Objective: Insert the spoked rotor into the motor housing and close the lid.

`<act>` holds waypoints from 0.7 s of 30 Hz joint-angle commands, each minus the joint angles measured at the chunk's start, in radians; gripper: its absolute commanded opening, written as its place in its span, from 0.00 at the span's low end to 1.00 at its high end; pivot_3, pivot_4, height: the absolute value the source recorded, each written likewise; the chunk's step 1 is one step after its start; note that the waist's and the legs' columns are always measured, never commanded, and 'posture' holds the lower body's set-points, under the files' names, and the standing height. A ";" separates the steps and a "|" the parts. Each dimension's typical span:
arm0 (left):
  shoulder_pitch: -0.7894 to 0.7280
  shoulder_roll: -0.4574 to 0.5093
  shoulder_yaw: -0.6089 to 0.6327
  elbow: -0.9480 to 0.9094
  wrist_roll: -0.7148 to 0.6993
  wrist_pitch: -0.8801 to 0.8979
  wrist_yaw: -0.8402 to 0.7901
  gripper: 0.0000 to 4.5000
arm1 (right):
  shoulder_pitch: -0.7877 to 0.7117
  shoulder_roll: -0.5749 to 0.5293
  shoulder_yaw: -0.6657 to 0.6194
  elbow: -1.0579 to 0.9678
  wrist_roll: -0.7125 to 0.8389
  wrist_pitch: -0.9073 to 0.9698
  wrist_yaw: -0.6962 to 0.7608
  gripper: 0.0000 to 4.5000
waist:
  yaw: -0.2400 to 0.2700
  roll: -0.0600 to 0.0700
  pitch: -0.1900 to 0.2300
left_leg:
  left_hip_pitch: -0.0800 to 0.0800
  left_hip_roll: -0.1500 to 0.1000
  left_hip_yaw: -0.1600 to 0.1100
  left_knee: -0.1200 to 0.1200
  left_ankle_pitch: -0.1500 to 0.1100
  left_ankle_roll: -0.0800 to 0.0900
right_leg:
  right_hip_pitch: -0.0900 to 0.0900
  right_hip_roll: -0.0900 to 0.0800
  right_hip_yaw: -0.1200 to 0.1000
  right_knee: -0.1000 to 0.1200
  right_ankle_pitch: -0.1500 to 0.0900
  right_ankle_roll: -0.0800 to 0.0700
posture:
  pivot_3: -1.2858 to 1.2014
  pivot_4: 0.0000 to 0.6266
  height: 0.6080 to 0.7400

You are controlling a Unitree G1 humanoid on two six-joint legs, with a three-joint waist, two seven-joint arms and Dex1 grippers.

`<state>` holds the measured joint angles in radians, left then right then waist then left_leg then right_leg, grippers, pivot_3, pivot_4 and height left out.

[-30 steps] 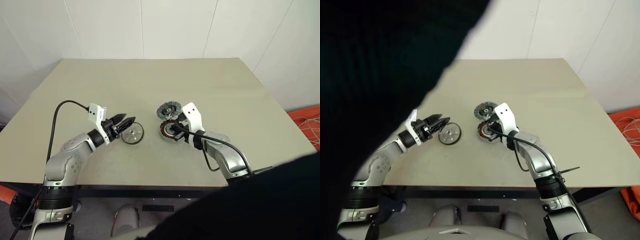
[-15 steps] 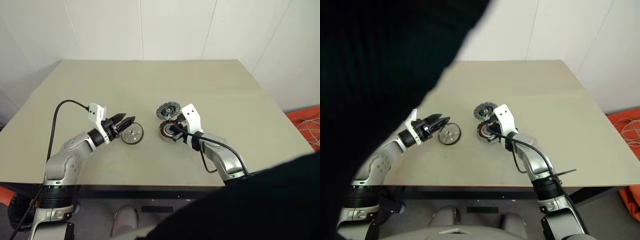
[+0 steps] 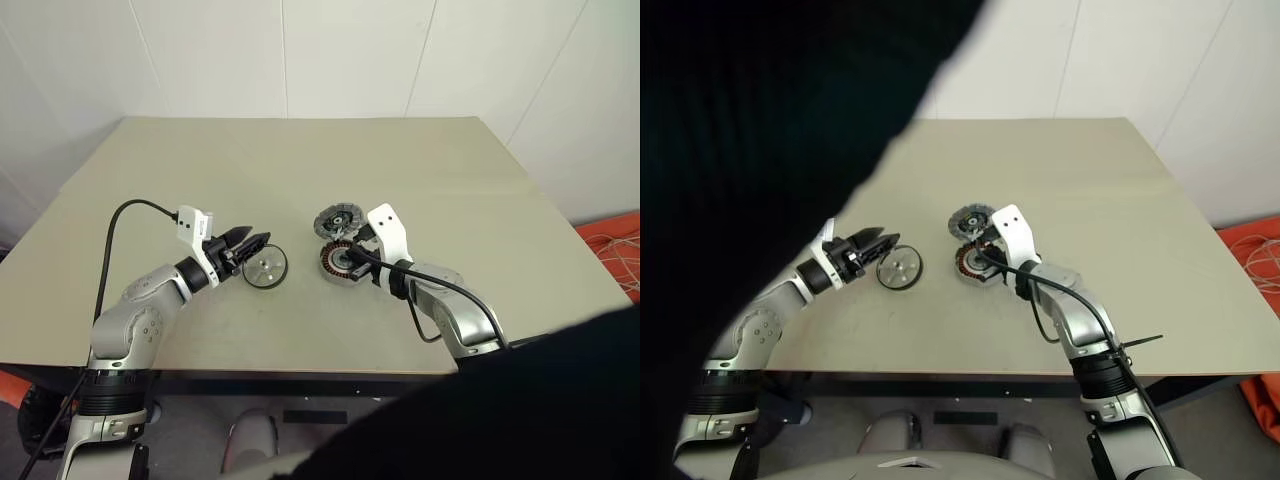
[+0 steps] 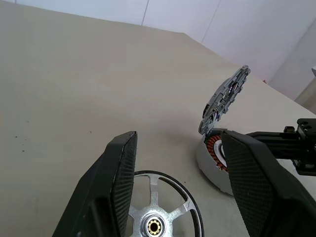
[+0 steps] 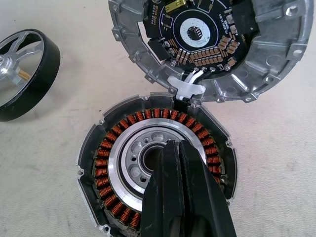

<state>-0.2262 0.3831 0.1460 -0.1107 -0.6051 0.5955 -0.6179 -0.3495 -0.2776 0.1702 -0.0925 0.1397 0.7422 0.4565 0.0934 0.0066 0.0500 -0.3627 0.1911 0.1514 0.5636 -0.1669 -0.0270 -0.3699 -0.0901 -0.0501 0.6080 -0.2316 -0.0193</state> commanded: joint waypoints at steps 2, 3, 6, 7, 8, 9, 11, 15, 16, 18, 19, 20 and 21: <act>-0.017 0.006 0.009 -0.018 -0.002 -0.015 -0.007 0.64 | -0.042 0.001 -0.019 -0.080 0.021 0.012 0.003 0.00 | 0.000 0.000 0.000 | 0.000 0.000 0.000 0.000 0.000 0.000 | 0.000 0.000 0.000 0.000 0.000 0.000 | 0.52 0.00 1.00; -0.017 0.006 0.009 -0.018 -0.002 -0.015 -0.007 0.64 | -0.049 0.002 -0.020 -0.088 0.023 0.018 0.003 0.00 | 0.000 0.000 0.000 | -0.001 0.000 0.000 0.000 0.000 0.000 | -0.001 0.000 0.000 0.000 0.000 0.000 | 0.52 0.00 1.00; -0.016 0.006 0.009 -0.019 -0.001 -0.015 -0.007 0.64 | -0.053 0.005 -0.016 -0.098 0.028 0.029 0.003 0.00 | 0.000 0.000 0.000 | -0.001 0.000 0.000 0.000 0.000 0.000 | -0.001 0.000 0.000 0.000 0.000 0.000 | 0.52 0.00 1.00; -0.016 0.007 0.010 -0.018 -0.001 -0.016 -0.007 0.64 | -0.051 0.007 -0.013 -0.096 0.028 0.028 0.001 0.00 | 0.000 0.000 0.000 | -0.001 0.000 0.000 0.000 0.000 0.000 | -0.001 0.000 0.000 0.000 0.000 0.000 | 0.52 0.00 1.00; -0.016 0.007 0.010 -0.018 -0.001 -0.016 -0.008 0.64 | -0.049 0.007 -0.010 -0.094 0.028 0.026 0.000 0.00 | 0.000 0.000 0.000 | -0.001 0.000 0.000 0.000 0.000 0.000 | -0.001 0.000 0.000 0.000 0.000 0.000 | 0.52 0.00 1.00; -0.016 0.007 0.010 -0.018 -0.001 -0.016 -0.008 0.64 | -0.046 0.008 -0.009 -0.090 0.029 0.025 -0.002 0.00 | 0.000 0.000 0.000 | -0.001 0.000 0.000 0.000 0.000 0.000 | -0.001 0.000 0.000 0.000 0.000 0.000 | 0.52 0.00 1.00; -0.015 0.007 0.010 -0.019 -0.001 -0.016 -0.007 0.64 | -0.040 0.010 -0.008 -0.079 0.028 0.023 -0.003 0.00 | 0.001 0.000 0.000 | -0.002 0.000 0.000 0.000 0.000 0.000 | -0.002 0.000 0.000 0.000 0.000 0.000 | 0.52 0.00 1.00; -0.015 0.008 0.011 -0.020 -0.002 -0.016 -0.008 0.64 | -0.002 0.010 0.008 -0.032 0.017 0.005 0.000 0.00 | 0.001 0.000 0.000 | -0.002 0.000 0.000 0.000 0.000 0.000 | -0.001 0.000 0.000 0.000 0.001 -0.001 | 0.52 0.00 1.00; -0.015 0.008 0.011 -0.021 -0.002 -0.016 -0.008 0.64 | 0.012 0.010 0.012 -0.010 0.013 -0.002 -0.002 0.00 | 0.001 0.000 0.000 | -0.002 0.000 0.000 0.000 0.000 0.000 | -0.001 0.000 0.000 0.000 0.000 -0.001 | 0.52 0.00 1.00; -0.015 0.008 0.011 -0.022 -0.002 -0.016 -0.007 0.64 | 0.038 0.010 0.018 0.026 0.003 -0.022 -0.002 0.00 | 0.001 0.000 0.000 | -0.002 0.000 0.000 0.000 0.000 0.000 | -0.001 0.000 0.000 0.000 0.000 0.001 | 0.52 0.00 1.00; -0.015 0.009 0.012 -0.022 -0.002 -0.015 -0.007 0.64 | 0.045 0.009 0.019 0.037 0.000 -0.031 -0.004 0.00 | 0.000 0.000 0.000 | -0.001 0.000 0.000 0.000 0.000 0.000 | -0.001 0.000 0.000 0.000 0.000 0.001 | 0.52 0.00 1.00; -0.015 0.009 0.012 -0.023 -0.002 -0.015 -0.007 0.64 | 0.048 0.009 0.019 0.039 0.000 -0.037 -0.005 0.00 | 0.000 0.000 0.000 | 0.000 0.000 0.000 0.000 0.000 0.000 | 0.000 0.000 0.000 0.000 -0.001 0.001 | 0.52 0.00 1.00; -0.015 0.009 0.012 -0.023 -0.003 -0.014 -0.007 0.64 | 0.047 0.007 0.018 0.037 0.001 -0.041 -0.005 0.00 | 0.000 0.000 0.000 | 0.001 0.000 0.000 0.000 0.000 0.000 | 0.001 0.000 0.000 0.000 -0.002 0.003 | 0.52 0.00 1.00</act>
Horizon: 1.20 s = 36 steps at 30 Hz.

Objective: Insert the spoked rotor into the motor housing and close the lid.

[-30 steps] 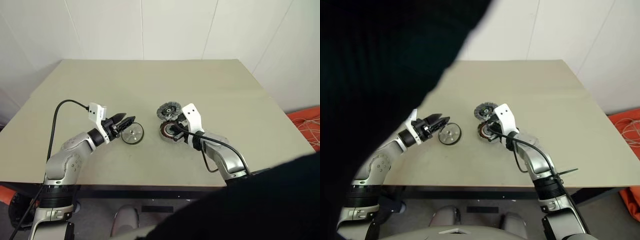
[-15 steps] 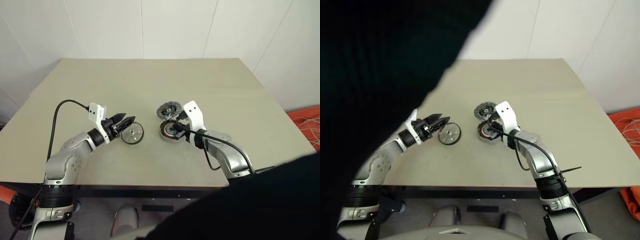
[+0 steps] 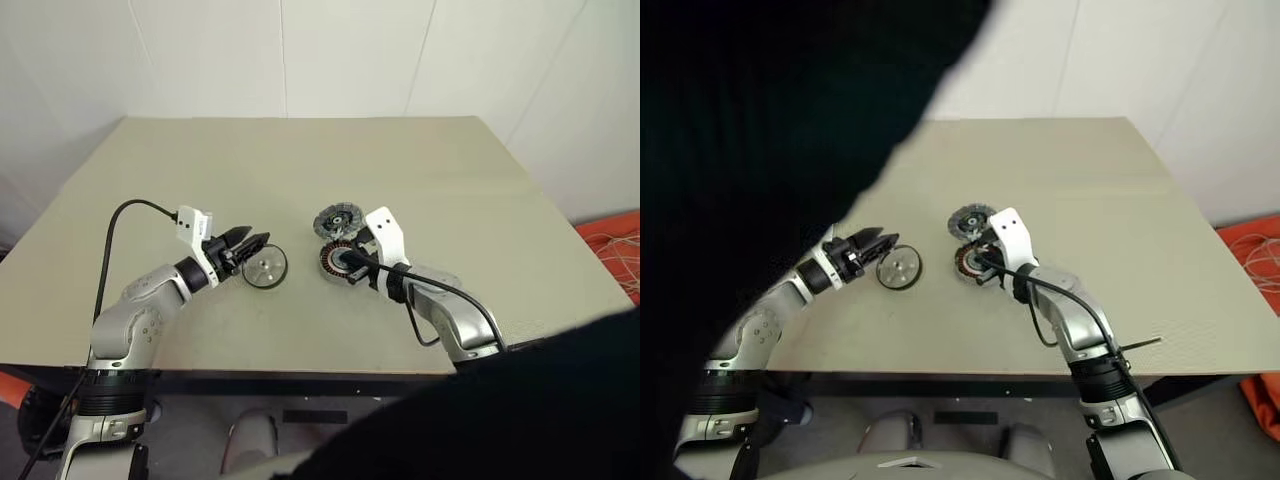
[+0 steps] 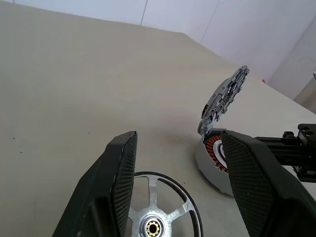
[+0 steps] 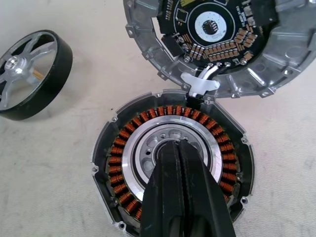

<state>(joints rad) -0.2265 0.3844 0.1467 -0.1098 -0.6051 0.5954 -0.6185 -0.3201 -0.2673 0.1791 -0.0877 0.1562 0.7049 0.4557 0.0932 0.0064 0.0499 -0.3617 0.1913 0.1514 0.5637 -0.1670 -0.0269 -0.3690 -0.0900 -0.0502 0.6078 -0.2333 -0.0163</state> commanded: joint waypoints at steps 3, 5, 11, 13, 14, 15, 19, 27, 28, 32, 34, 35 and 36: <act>-0.015 0.008 0.009 -0.024 -0.003 -0.014 -0.007 0.64 | 0.004 -0.008 0.002 0.011 -0.008 -0.007 0.000 0.00 | 0.000 0.000 0.000 | 0.002 0.000 0.000 0.000 -0.001 0.002 | 0.002 0.000 0.000 0.000 -0.001 0.001 | 0.52 0.00 1.00; -0.016 0.007 0.009 -0.023 -0.003 -0.014 -0.007 0.64 | -0.004 -0.009 -0.002 -0.006 -0.003 -0.005 0.002 0.00 | 0.000 0.000 0.000 | 0.002 0.000 0.000 0.000 -0.001 0.002 | 0.002 0.000 0.000 0.000 -0.001 0.001 | 0.52 0.00 1.00; -0.014 0.005 0.007 -0.024 -0.004 -0.014 -0.010 0.64 | -0.061 -0.011 -0.025 -0.078 0.019 0.029 0.002 0.00 | 0.000 0.000 0.000 | 0.001 0.000 -0.001 0.000 -0.001 0.001 | 0.000 0.000 0.000 0.000 -0.001 0.001 | 0.52 0.00 1.00; -0.013 0.005 0.007 -0.025 -0.005 -0.013 -0.009 0.64 | -0.070 -0.009 -0.028 -0.086 0.023 0.041 0.002 0.00 | 0.000 0.000 0.000 | -0.001 0.000 0.000 0.000 0.000 0.000 | -0.001 0.000 0.000 0.000 0.000 -0.001 | 0.52 0.00 1.00; -0.013 0.005 0.007 -0.027 -0.005 -0.013 -0.009 0.64 | -0.070 -0.008 -0.028 -0.088 0.024 0.044 0.003 0.00 | 0.000 0.000 0.000 | -0.002 0.000 0.000 0.000 0.000 0.000 | -0.002 0.000 0.000 0.000 0.002 -0.003 | 0.52 0.00 1.00; -0.012 0.005 0.007 -0.028 -0.005 -0.012 -0.009 0.64 | -0.068 -0.007 -0.026 -0.086 0.023 0.045 0.003 0.00 | 0.000 0.000 0.000 | -0.002 0.000 0.000 -0.001 0.000 0.000 | -0.002 0.000 0.000 0.000 0.003 -0.004 | 0.52 0.00 1.00; -0.009 0.004 0.008 -0.032 -0.006 -0.011 -0.006 0.64 | -0.039 -0.004 -0.014 -0.056 0.020 0.041 0.007 0.00 | 0.001 0.000 0.000 | -0.004 0.000 0.000 -0.001 0.000 -0.001 | -0.003 0.000 0.000 0.000 0.003 -0.005 | 0.52 0.00 1.00; -0.008 0.006 0.009 -0.033 -0.006 -0.010 -0.005 0.64 | 0.006 -0.007 -0.006 -0.001 0.001 0.005 0.003 0.00 | 0.000 0.000 0.000 | -0.001 0.000 0.000 -0.001 0.000 0.001 | -0.001 0.000 0.000 0.000 -0.001 0.001 | 0.52 0.00 1.00; -0.008 0.006 0.008 -0.032 -0.005 -0.010 -0.006 0.64 | 0.000 -0.008 -0.010 -0.008 0.003 0.006 0.003 0.00 | 0.000 0.000 0.000 | 0.000 0.000 0.000 -0.001 -0.001 0.001 | 0.000 0.000 0.000 0.000 -0.001 0.001 | 0.52 0.00 1.00; -0.012 0.005 0.006 -0.028 -0.005 -0.010 -0.008 0.64 | -0.017 -0.009 -0.023 -0.038 0.011 0.014 0.000 0.00 | 0.000 0.000 0.000 | 0.000 0.000 -0.001 0.000 -0.001 0.001 | 0.000 0.000 0.000 0.000 -0.001 0.001 | 0.52 0.00 1.00; -0.012 0.005 0.006 -0.028 -0.006 -0.011 -0.008 0.64 | -0.031 -0.007 -0.030 -0.069 0.021 0.025 0.001 0.00 | 0.000 0.000 0.000 | 0.000 0.000 0.000 0.000 -0.001 0.001 | 0.000 0.000 0.000 0.000 -0.001 0.001 | 0.52 0.00 1.00; -0.012 0.005 0.006 -0.027 -0.006 -0.011 -0.009 0.64 | -0.038 -0.006 -0.033 -0.083 0.025 0.031 0.001 0.00 | 0.001 0.000 0.000 | 0.000 0.000 0.000 0.000 -0.001 0.001 | 0.000 0.000 0.000 0.000 -0.001 0.001 | 0.52 0.00 1.00; -0.012 0.004 0.005 -0.027 -0.006 -0.011 -0.009 0.64 | -0.044 -0.005 -0.034 -0.093 0.029 0.037 0.001 0.00 | 0.001 0.000 0.000 | 0.000 0.000 0.000 -0.001 -0.001 0.001 | -0.001 0.000 0.000 0.000 -0.001 0.001 | 0.52 0.00 1.00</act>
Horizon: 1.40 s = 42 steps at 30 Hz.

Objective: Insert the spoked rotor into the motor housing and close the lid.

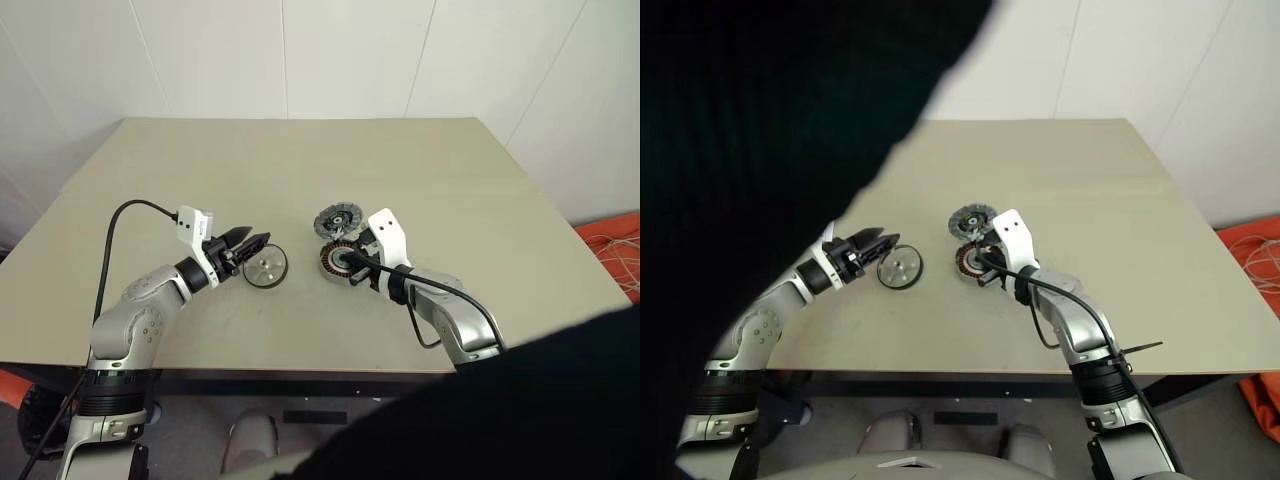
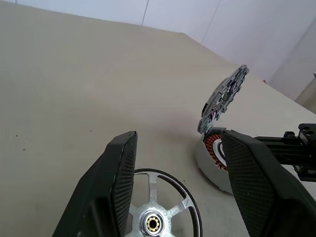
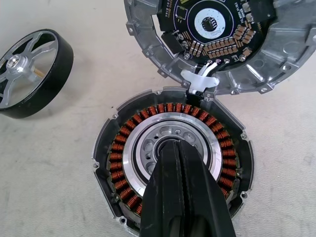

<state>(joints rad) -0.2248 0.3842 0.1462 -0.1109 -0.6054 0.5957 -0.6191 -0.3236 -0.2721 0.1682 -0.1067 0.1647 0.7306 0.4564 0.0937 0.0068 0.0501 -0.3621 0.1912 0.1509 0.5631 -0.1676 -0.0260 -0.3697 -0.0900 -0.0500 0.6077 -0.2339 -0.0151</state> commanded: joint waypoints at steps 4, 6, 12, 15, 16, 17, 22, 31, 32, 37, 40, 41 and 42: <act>-0.016 0.004 0.006 -0.024 -0.006 -0.011 -0.008 0.64 | -0.064 0.002 -0.027 -0.090 0.027 0.029 -0.003 0.00 | 0.000 0.000 0.000 | -0.003 0.000 0.000 0.000 0.001 -0.001 | -0.002 0.000 0.000 0.000 0.003 -0.004 | 0.52 0.00 1.00; -0.016 0.004 0.007 -0.024 -0.005 -0.011 -0.008 0.64 | -0.063 0.004 -0.024 -0.082 0.030 0.029 -0.002 0.00 | 0.000 0.000 0.000 | -0.003 0.000 0.000 0.000 0.001 -0.001 | -0.002 0.000 0.000 0.000 0.003 -0.005 | 0.52 0.00 1.00; -0.012 0.003 0.008 -0.029 -0.005 -0.011 -0.003 0.64 | -0.002 0.012 0.002 0.015 0.008 -0.003 0.001 0.00 | 0.002 0.000 0.000 | -0.004 0.000 0.000 0.000 0.001 -0.001 | -0.002 0.000 0.000 -0.001 0.003 -0.005 | 0.52 0.00 1.00; -0.010 0.004 0.009 -0.033 -0.005 -0.010 -0.002 0.64 | 0.006 0.006 -0.001 0.015 0.003 -0.014 -0.002 0.00 | 0.000 0.000 0.000 | -0.002 0.000 0.000 0.000 0.001 -0.001 | -0.001 0.000 0.000 -0.001 0.001 -0.002 | 0.52 0.00 1.00; -0.010 0.004 0.009 -0.033 -0.005 -0.009 -0.001 0.64 | 0.003 0.006 -0.005 0.008 0.007 -0.013 -0.002 0.00 | 0.000 0.000 0.000 | -0.002 0.000 0.000 0.000 0.001 -0.001 | -0.001 0.000 0.000 0.000 0.000 0.000 | 0.52 0.00 1.00; -0.010 0.005 0.009 -0.033 -0.005 -0.009 -0.002 0.64 | -0.002 0.006 -0.009 0.002 0.009 -0.013 -0.003 0.00 | 0.000 0.000 0.000 | -0.002 0.000 0.000 0.000 0.000 -0.001 | -0.001 0.000 0.000 0.000 0.000 0.000 | 0.52 0.00 1.00; -0.018 0.004 0.005 -0.025 -0.004 -0.011 -0.005 0.64 | -0.029 0.008 -0.035 -0.044 0.025 -0.003 -0.011 0.00 | 0.000 0.000 0.000 | -0.002 0.000 0.000 0.000 0.000 -0.001 | -0.001 0.000 0.000 0.000 0.000 0.000 | 0.52 0.00 1.00; -0.021 0.009 0.005 -0.029 -0.007 0.022 0.011 0.64 | -0.070 0.004 -0.115 -0.164 0.091 0.058 -0.021 0.00 | 0.001 0.000 0.000 | -0.004 0.000 0.000 -0.001 0.001 -0.002 | -0.003 0.000 0.000 0.000 0.003 -0.006 | 0.52 0.00 1.00; -0.018 0.013 0.004 -0.034 -0.009 0.032 0.012 0.64 | -0.065 -0.002 -0.125 -0.176 0.096 0.070 -0.024 0.00 | 0.001 0.000 0.000 | -0.004 0.000 0.000 -0.001 0.001 -0.002 | -0.003 0.000 0.000 0.000 0.003 -0.006 | 0.52 0.00 1.00; 0.014 0.050 0.023 -0.074 -0.010 0.086 0.033 0.64 | 0.001 -0.068 -0.189 -0.220 0.116 0.120 -0.025 0.00 | 0.003 0.000 0.000 | -0.004 -0.001 0.000 0.000 0.001 -0.002 | -0.002 0.000 0.000 -0.001 0.003 -0.005 | 0.52 0.00 1.00; 0.017 0.120 0.067 -0.096 -0.052 0.218 0.062 0.64 | 0.039 -0.098 -0.225 -0.241 0.149 0.135 -0.003 0.00 | 0.001 0.001 0.000 | -0.003 0.000 0.000 0.000 0.001 -0.002 | -0.002 0.000 0.000 0.000 0.001 -0.001 | 0.52 0.00 1.00; 0.010 0.144 0.094 -0.091 -0.098 0.274 0.050 0.64 | 0.045 -0.105 -0.234 -0.246 0.160 0.140 0.003 0.00 | -0.001 0.001 0.001 | -0.003 0.000 0.000 0.000 0.001 -0.002 | -0.003 0.001 0.000 0.000 0.000 -0.001 | 0.52 0.00 1.00; 0.000 0.163 0.119 -0.082 -0.150 0.319 0.023 0.64 | 0.048 -0.110 -0.236 -0.250 0.166 0.141 0.008 0.00 | -0.003 0.001 0.001 | -0.003 0.001 0.000 0.000 0.001 -0.002 | -0.003 0.001 0.000 0.001 0.000 0.000 | 0.52 0.00 1.00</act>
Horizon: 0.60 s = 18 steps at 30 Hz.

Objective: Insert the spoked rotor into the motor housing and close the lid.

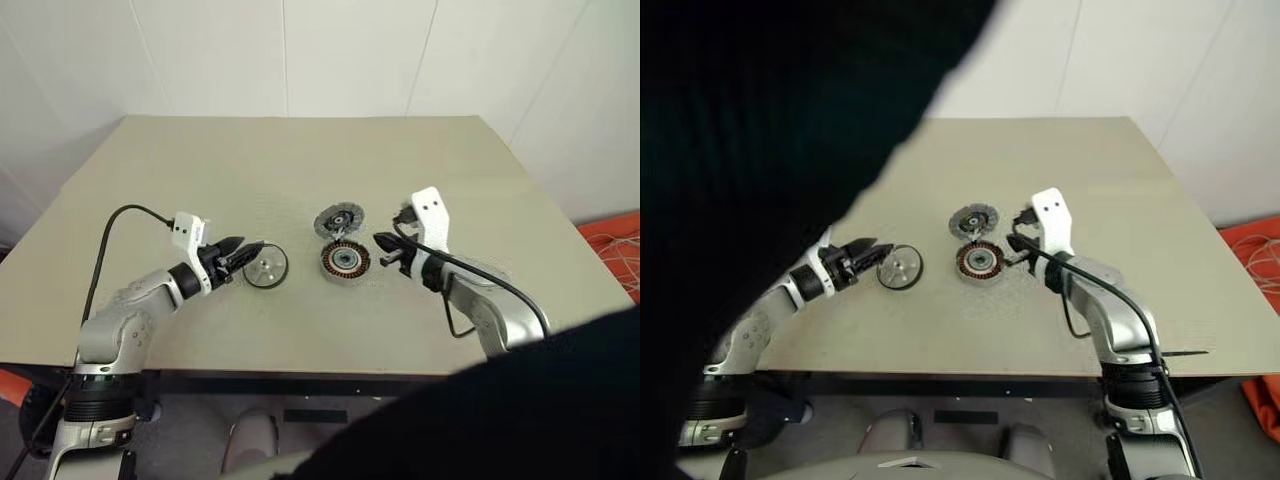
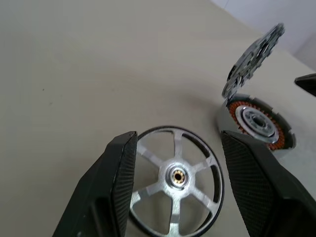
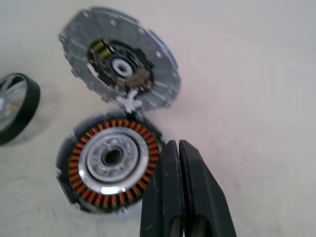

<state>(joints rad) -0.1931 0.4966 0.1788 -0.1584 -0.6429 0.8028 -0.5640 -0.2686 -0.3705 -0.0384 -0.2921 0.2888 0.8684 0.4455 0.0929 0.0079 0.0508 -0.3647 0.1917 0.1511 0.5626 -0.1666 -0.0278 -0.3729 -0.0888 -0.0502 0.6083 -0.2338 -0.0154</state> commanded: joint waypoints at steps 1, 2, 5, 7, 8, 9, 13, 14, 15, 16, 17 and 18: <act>-0.044 0.076 0.111 -0.021 -0.184 0.168 -0.082 0.64 | -0.004 -0.017 -0.029 -0.069 0.048 0.003 0.023 0.00 | -0.002 0.000 0.000 | 0.001 0.000 0.000 0.000 0.000 0.000 | 0.000 0.001 0.000 0.000 0.000 0.000 | 0.52 0.00 1.00; -0.048 0.097 0.130 -0.017 -0.224 0.200 -0.106 0.64 | -0.004 -0.020 -0.029 -0.072 0.051 0.004 0.024 0.00 | -0.002 0.000 0.000 | 0.001 0.000 0.000 0.000 0.000 0.000 | 0.000 0.002 0.000 0.000 0.000 0.000 | 0.52 0.00 1.00; -0.039 0.159 0.156 -0.024 -0.267 0.249 -0.145 0.64 | -0.004 -0.021 -0.024 -0.073 0.053 0.002 0.013 0.00 | 0.001 0.001 0.000 | 0.001 0.000 0.000 0.000 0.000 0.000 | 0.000 0.002 0.000 0.000 0.000 -0.001 | 0.52 0.00 1.00; -0.036 0.182 0.168 -0.012 -0.277 0.259 -0.156 0.64 | -0.006 -0.020 -0.018 -0.071 0.051 -0.001 0.009 0.00 | 0.001 0.001 0.000 | 0.001 0.000 0.000 0.000 0.000 0.001 | 0.001 0.001 0.001 0.000 0.000 -0.001 | 0.52 0.00 1.00; -0.036 0.191 0.171 -0.004 -0.282 0.268 -0.159 0.64 | -0.008 -0.018 -0.014 -0.068 0.050 -0.002 0.007 0.00 | 0.001 0.001 0.000 | 0.001 0.000 0.000 0.000 0.000 0.001 | 0.001 0.001 0.001 0.000 0.000 -0.001 | 0.52 0.00 1.00; -0.034 0.199 0.169 0.002 -0.282 0.279 -0.159 0.64 | -0.010 -0.016 -0.012 -0.065 0.050 -0.002 0.006 0.00 | 0.002 0.001 0.000 | 0.001 0.000 0.000 0.000 0.000 0.001 | 0.001 0.001 0.001 0.000 0.000 -0.001 | 0.52 0.00 1.00; 0.004 0.222 0.134 0.027 -0.247 0.306 -0.160 0.64 | -0.016 -0.008 -0.003 -0.060 0.059 0.003 0.007 0.00 | 0.002 0.001 0.000 | 0.001 0.000 0.000 0.000 0.000 0.001 | 0.001 0.001 0.001 0.000 0.000 -0.001 | 0.52 0.00 1.00; 0.011 0.217 0.135 0.043 -0.247 0.306 -0.162 0.64 | -0.015 -0.007 0.000 -0.059 0.059 0.002 0.006 0.00 | 0.002 0.001 0.000 | 0.001 0.000 0.000 0.000 0.000 0.001 | 0.001 0.001 0.001 0.000 0.000 -0.001 | 0.52 0.00 1.00; 0.016 0.213 0.136 0.057 -0.252 0.312 -0.165 0.64 | -0.015 -0.006 0.003 -0.059 0.061 0.003 0.008 0.00 | 0.002 0.001 0.000 | 0.001 0.000 0.000 0.000 0.000 0.001 | 0.001 0.001 0.001 0.000 0.000 -0.001 | 0.52 0.00 1.00; 0.018 0.212 0.136 0.069 -0.261 0.326 -0.168 0.64 | -0.014 -0.005 0.006 -0.060 0.064 0.005 0.011 0.00 | 0.002 0.001 0.000 | 0.001 0.000 0.000 0.000 0.000 0.001 | 0.001 0.001 0.001 0.000 0.000 -0.001 | 0.52 0.00 1.00; 0.021 0.213 0.132 0.079 -0.268 0.340 -0.173 0.64 | -0.013 -0.005 0.009 -0.063 0.069 0.007 0.016 0.00 | 0.002 0.001 0.000 | 0.001 0.001 0.000 0.000 0.000 0.001 | 0.001 0.001 0.001 0.000 0.000 -0.001 | 0.52 0.00 1.00; 0.022 0.216 0.128 0.087 -0.269 0.350 -0.176 0.64 | -0.013 -0.005 0.011 -0.066 0.074 0.009 0.021 0.00 | 0.002 0.001 0.000 | 0.001 0.001 0.000 0.000 0.000 0.001 | 0.001 0.001 0.001 0.000 0.000 -0.001 | 0.52 0.00 1.00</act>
<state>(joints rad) -0.1659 0.7039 0.3057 -0.0740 -0.8972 1.1377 -0.7200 -0.2598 -0.3775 -0.0244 -0.3232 0.3397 0.8814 0.4581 0.0945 0.0092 0.0512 -0.3640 0.1922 0.1510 0.5626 -0.1669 -0.0272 -0.3721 -0.0878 -0.0497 0.6081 -0.2335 -0.0161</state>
